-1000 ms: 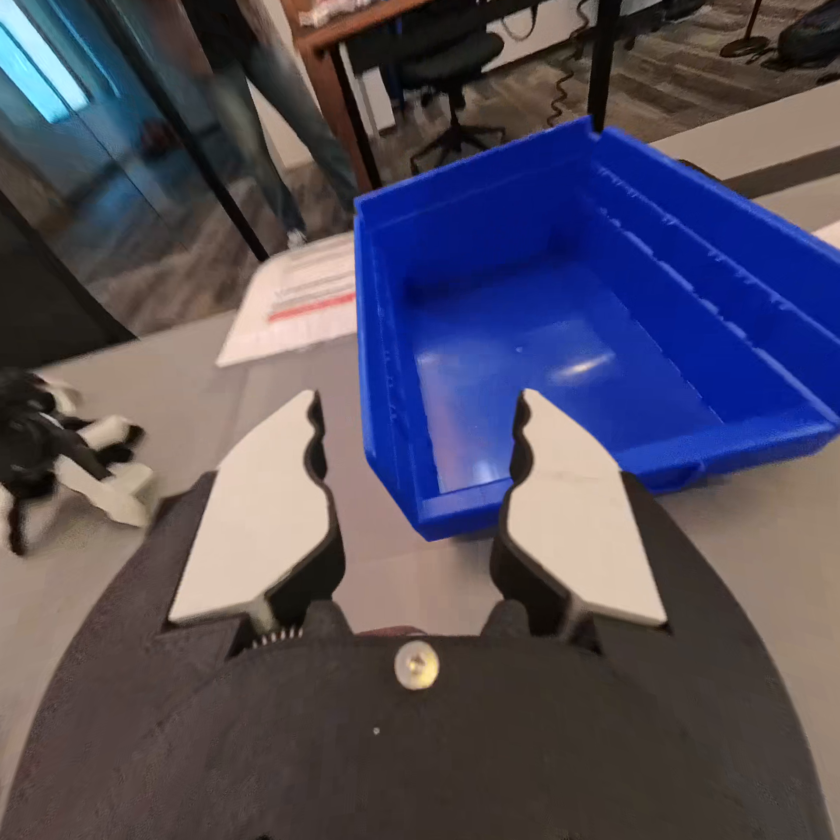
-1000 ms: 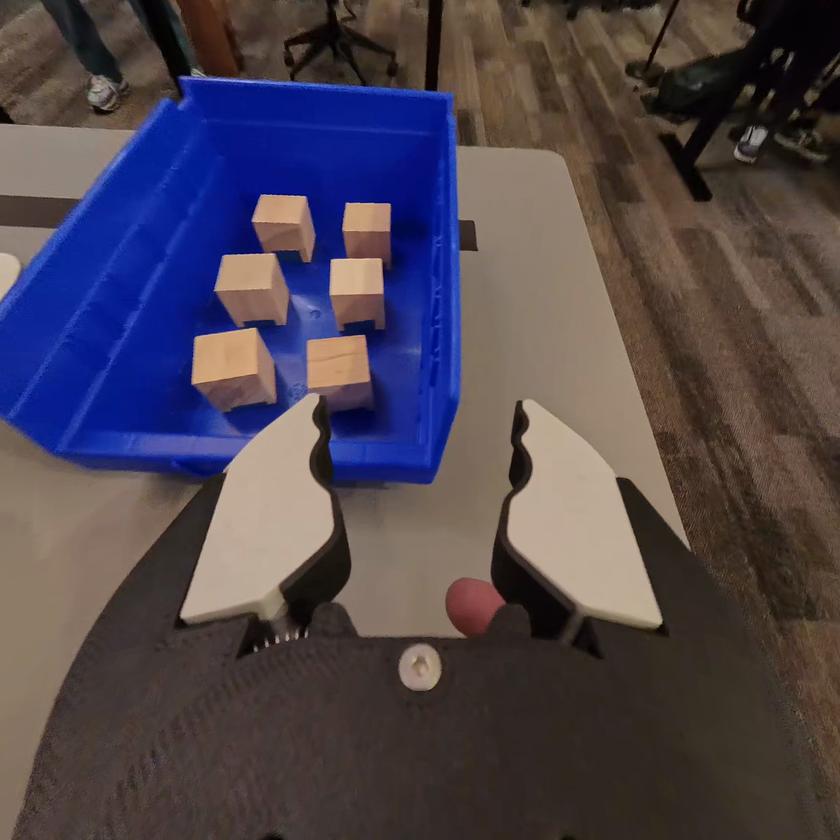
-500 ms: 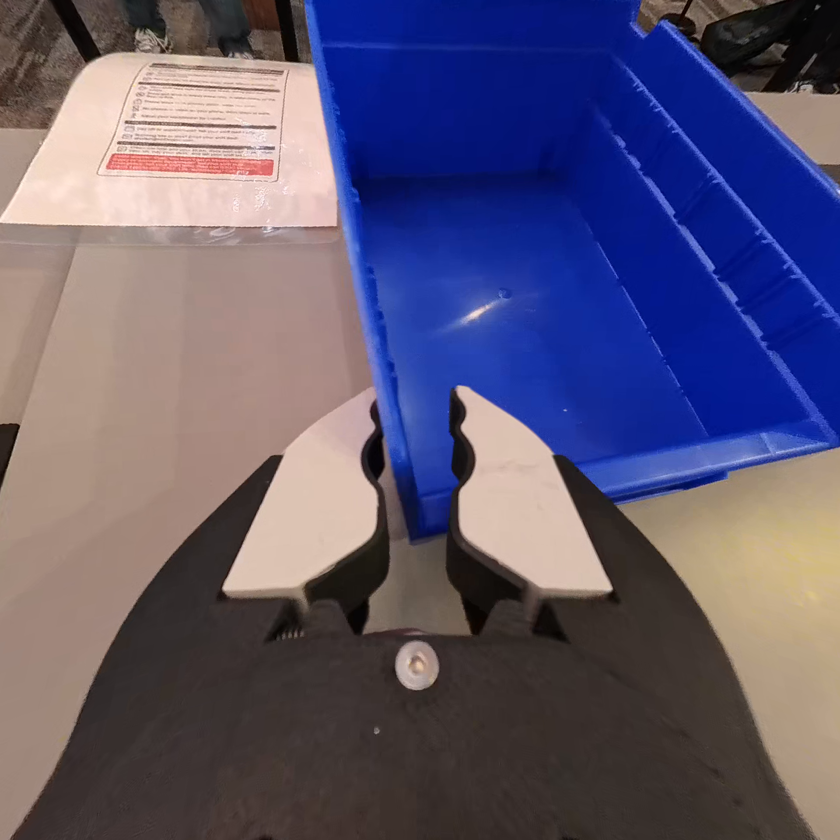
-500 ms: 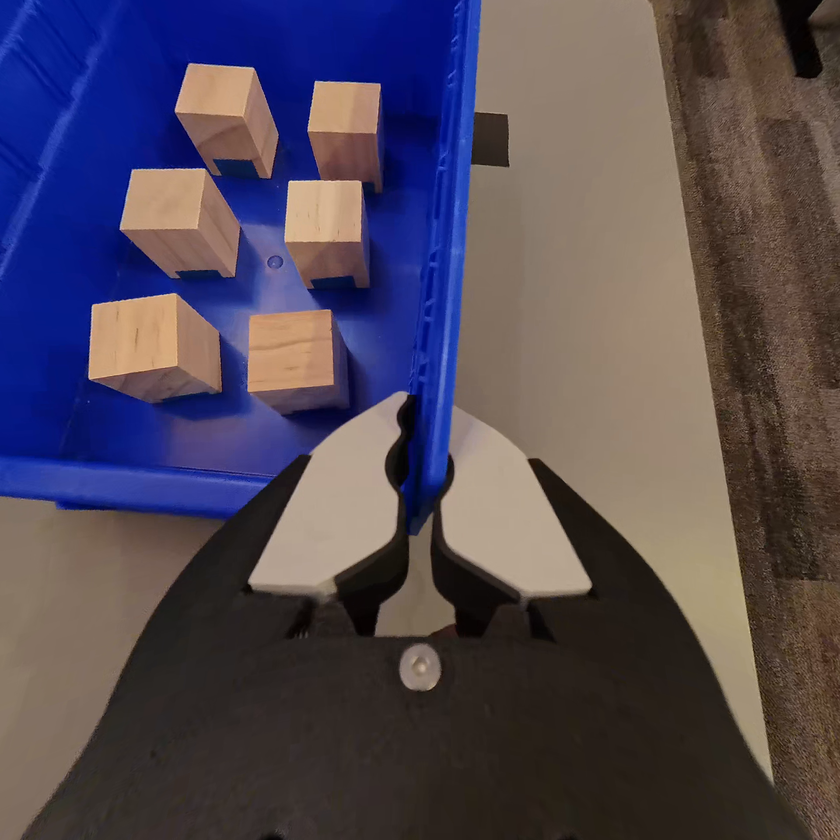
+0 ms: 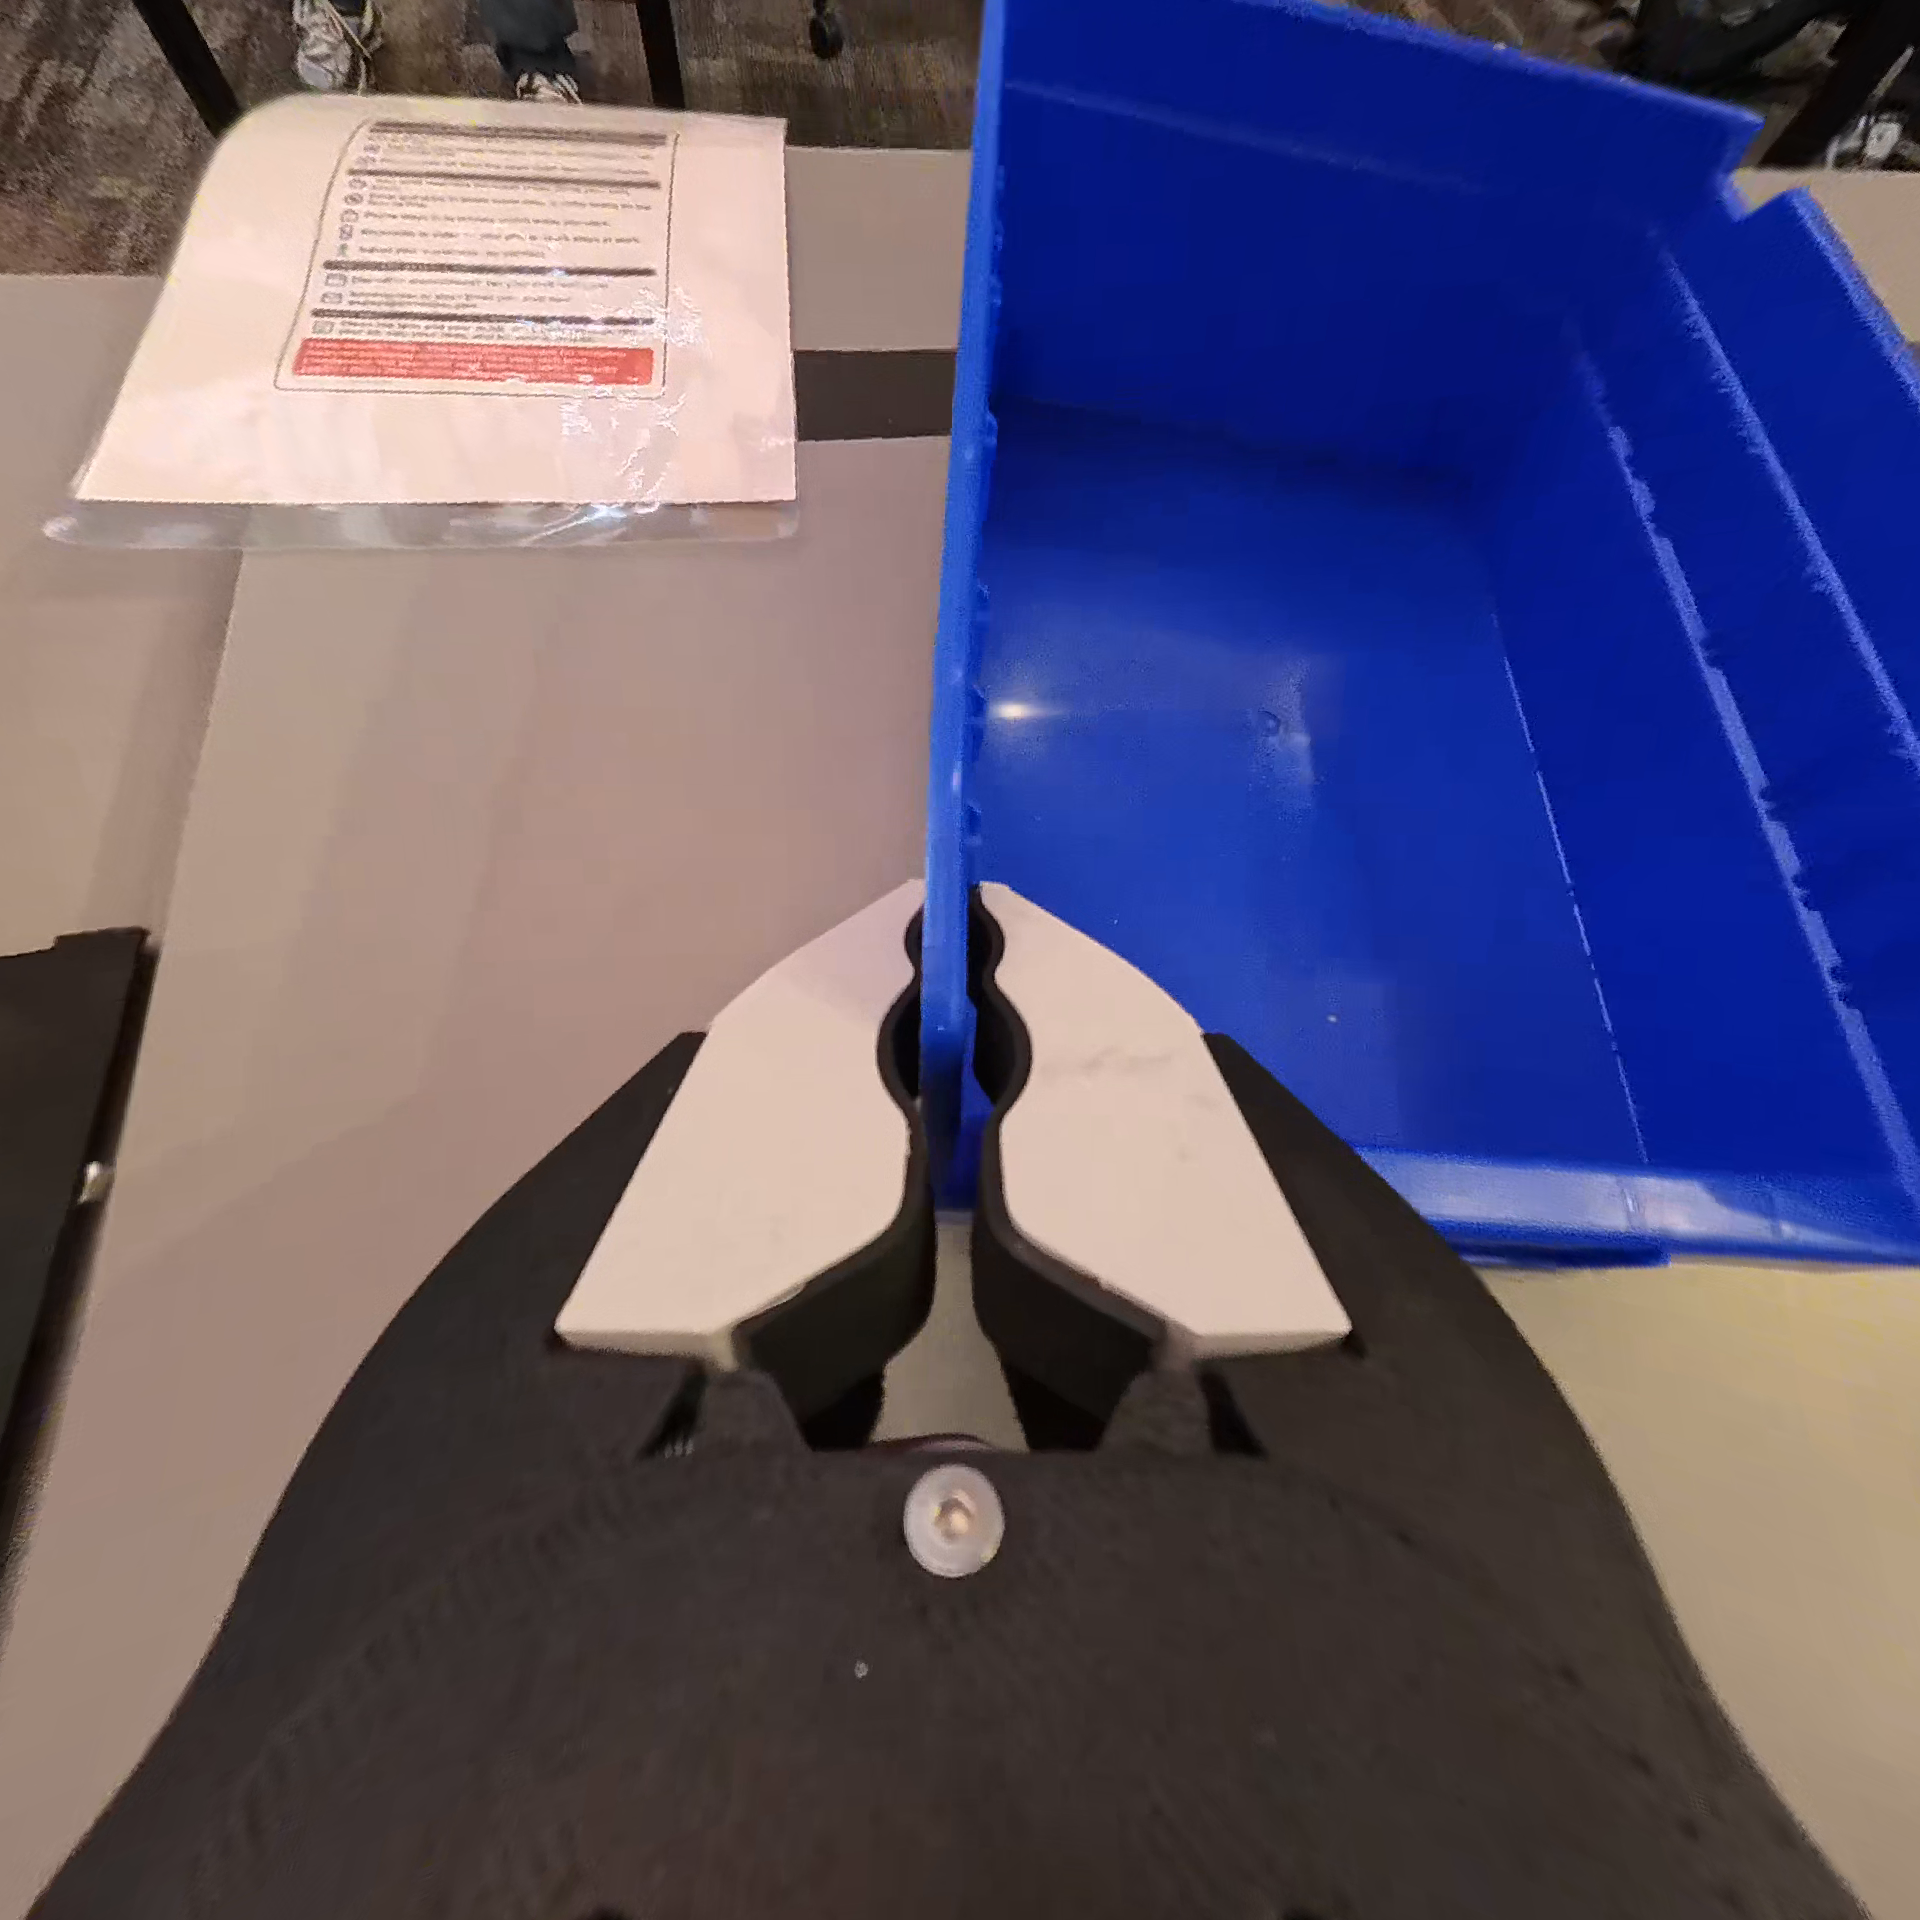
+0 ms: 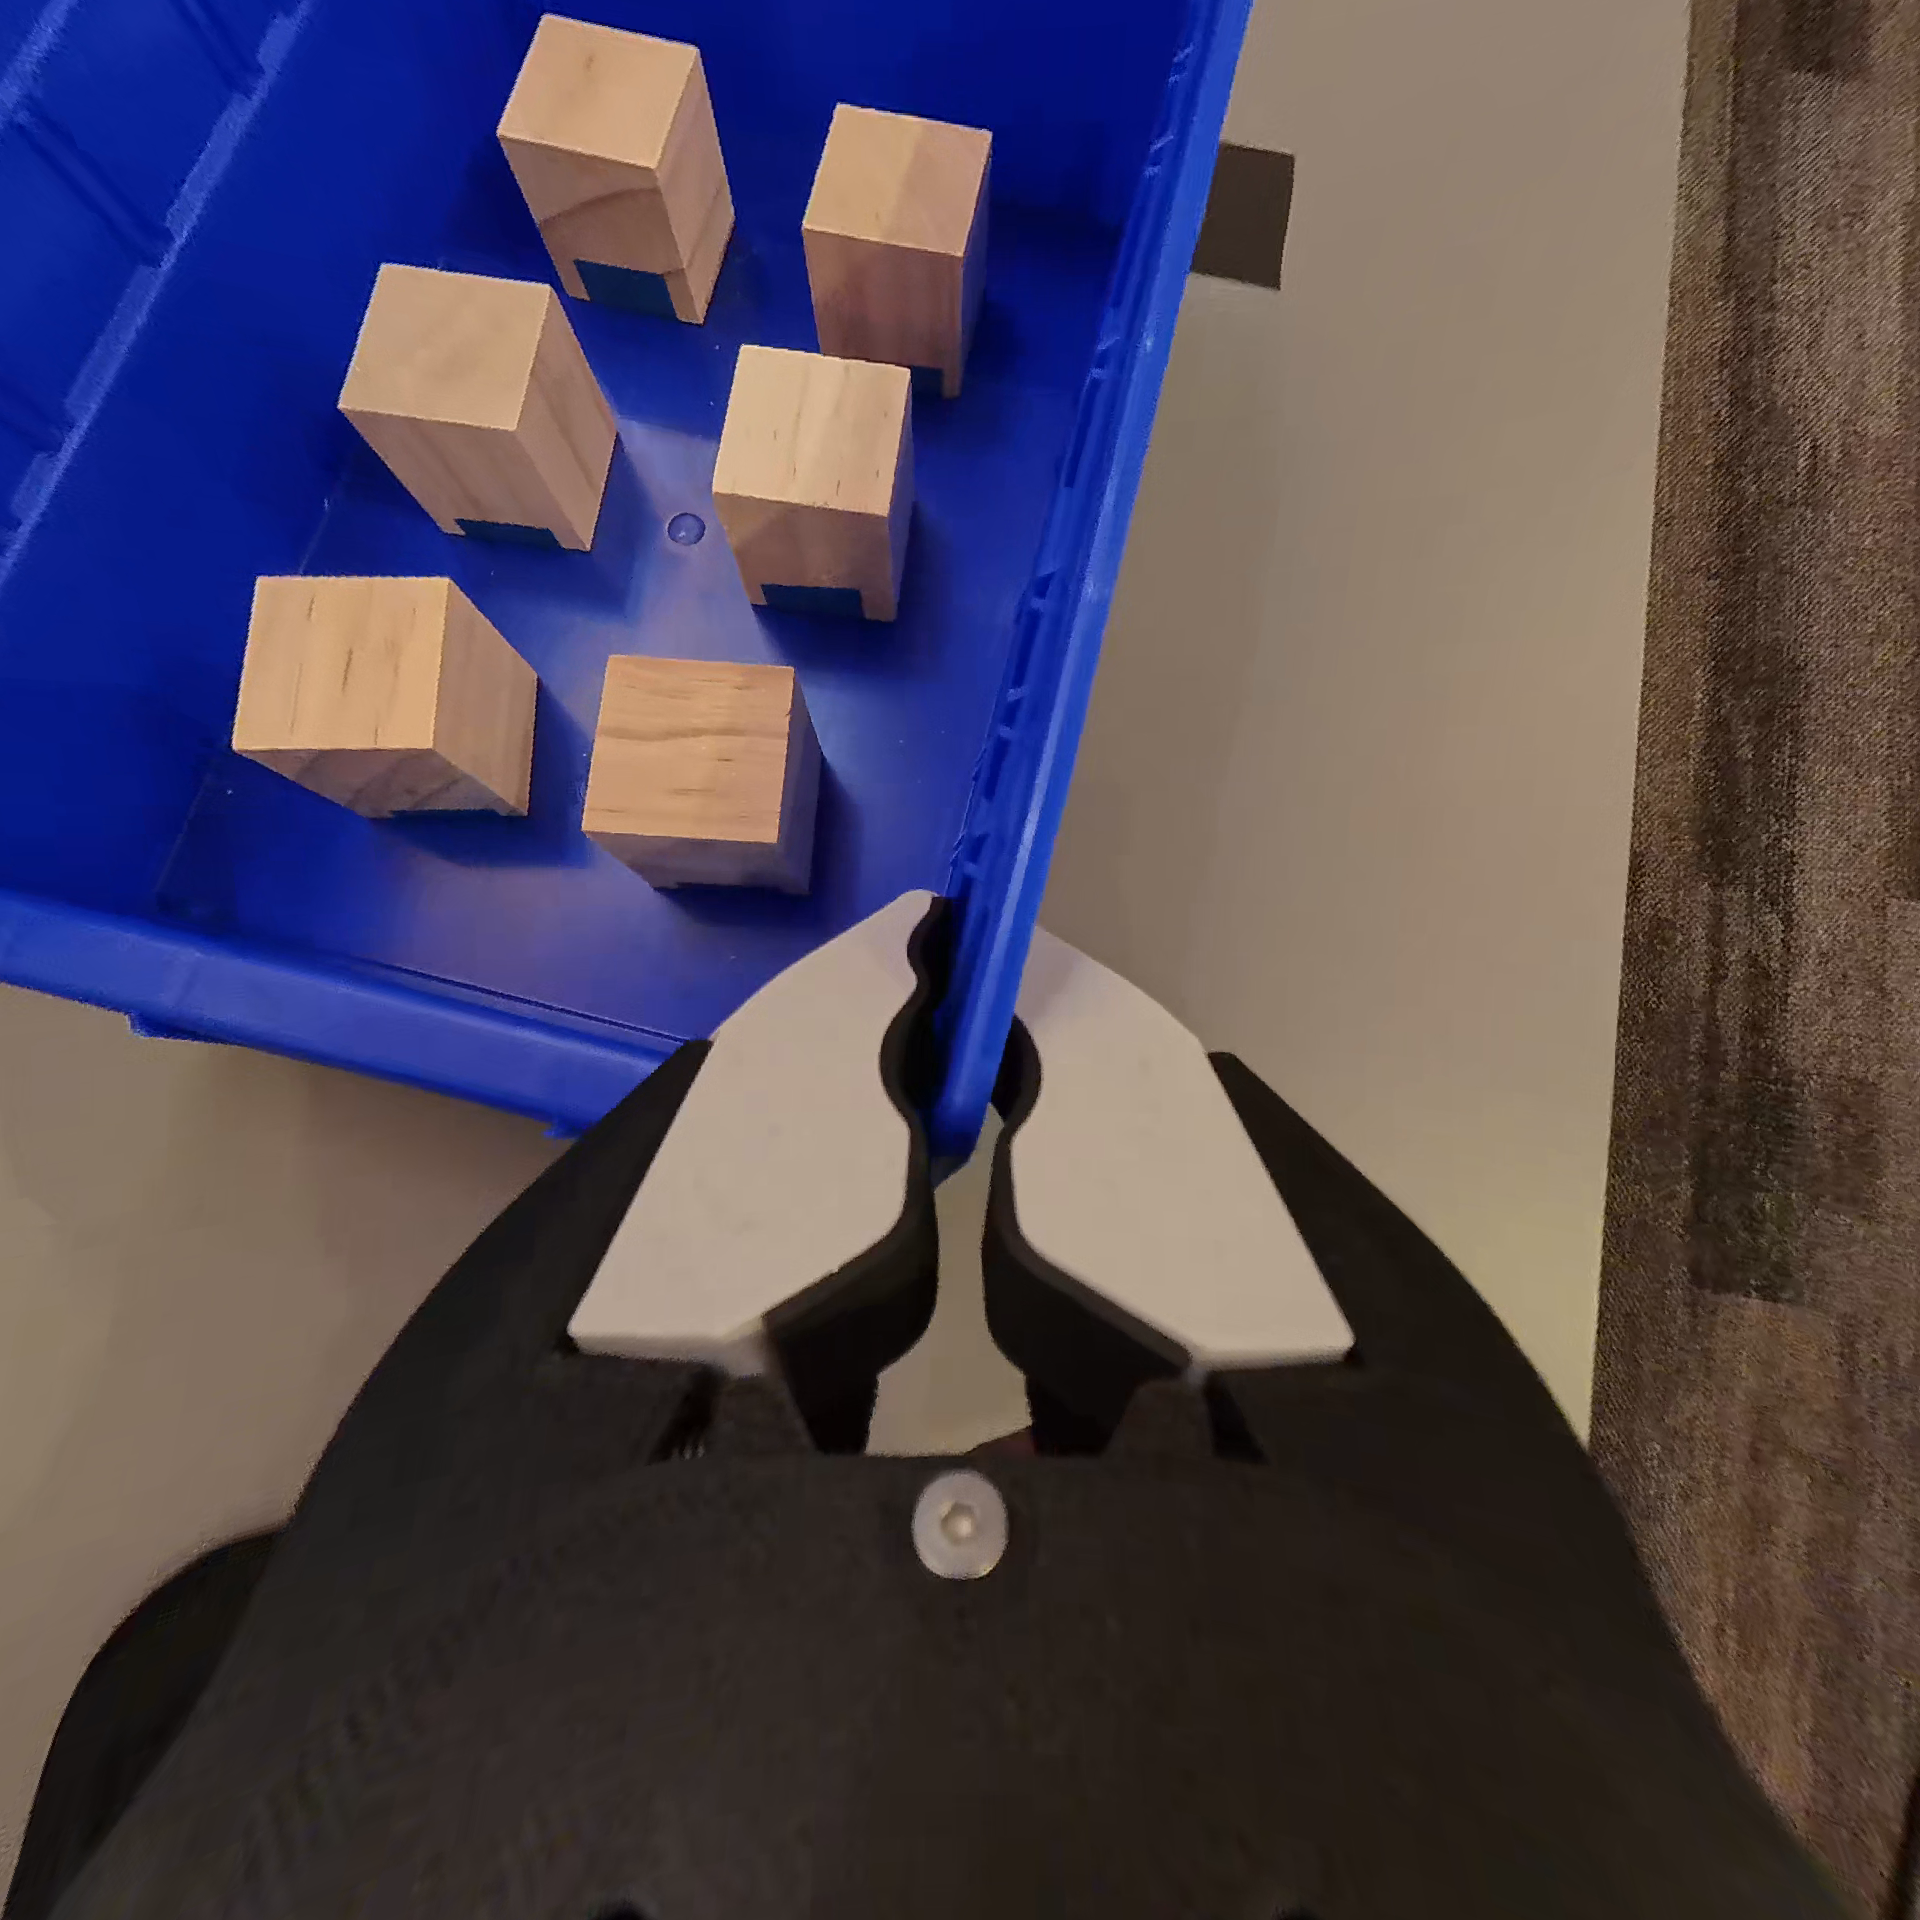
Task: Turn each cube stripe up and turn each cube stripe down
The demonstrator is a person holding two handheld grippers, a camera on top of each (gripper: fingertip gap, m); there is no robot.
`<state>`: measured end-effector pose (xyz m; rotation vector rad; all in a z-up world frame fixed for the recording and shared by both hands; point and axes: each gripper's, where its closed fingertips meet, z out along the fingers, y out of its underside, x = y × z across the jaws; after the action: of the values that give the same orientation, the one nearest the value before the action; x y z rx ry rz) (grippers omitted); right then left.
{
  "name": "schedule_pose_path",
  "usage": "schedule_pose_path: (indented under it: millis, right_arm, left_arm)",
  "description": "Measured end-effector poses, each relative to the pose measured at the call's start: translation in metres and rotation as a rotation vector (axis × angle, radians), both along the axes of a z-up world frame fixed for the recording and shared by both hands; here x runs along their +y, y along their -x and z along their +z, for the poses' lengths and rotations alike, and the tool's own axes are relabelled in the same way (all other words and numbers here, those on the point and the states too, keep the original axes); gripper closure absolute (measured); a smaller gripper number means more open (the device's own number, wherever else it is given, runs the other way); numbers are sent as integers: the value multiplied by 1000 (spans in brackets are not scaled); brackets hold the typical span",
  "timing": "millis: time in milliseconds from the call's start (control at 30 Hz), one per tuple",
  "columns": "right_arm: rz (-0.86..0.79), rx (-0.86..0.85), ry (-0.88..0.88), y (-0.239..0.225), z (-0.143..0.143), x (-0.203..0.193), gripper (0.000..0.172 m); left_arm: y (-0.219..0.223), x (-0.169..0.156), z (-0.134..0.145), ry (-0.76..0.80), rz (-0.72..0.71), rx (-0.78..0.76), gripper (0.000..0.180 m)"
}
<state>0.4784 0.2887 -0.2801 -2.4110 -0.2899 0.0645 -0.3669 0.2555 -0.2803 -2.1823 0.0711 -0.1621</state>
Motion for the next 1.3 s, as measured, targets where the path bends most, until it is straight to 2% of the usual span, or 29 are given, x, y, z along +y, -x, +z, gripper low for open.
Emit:
schedule_pose_path:
  millis: [267,433,667,800,1033,1300]
  right_arm:
    - [96,-17,81,11,17,-58,168]
    - [194,-30,121,25,29,-98,167]
    - [359,-52,169,56,42,-145,168]
    - [451,-56,187,80,47,-168,168]
    - [617,-38,186,149,36,-190,168]
    - [807,13,170,262,23,-184,168]
  left_arm:
    - [11,-53,23,31,6,16,177]
    - [27,-86,49,-29,51,22,176]
    - [40,-126,61,-76,95,30,176]
    - [46,-144,77,-149,136,-13,176]
    - [62,-181,105,-282,233,-110,175]
    - [85,-208,127,-389,315,-144,175]
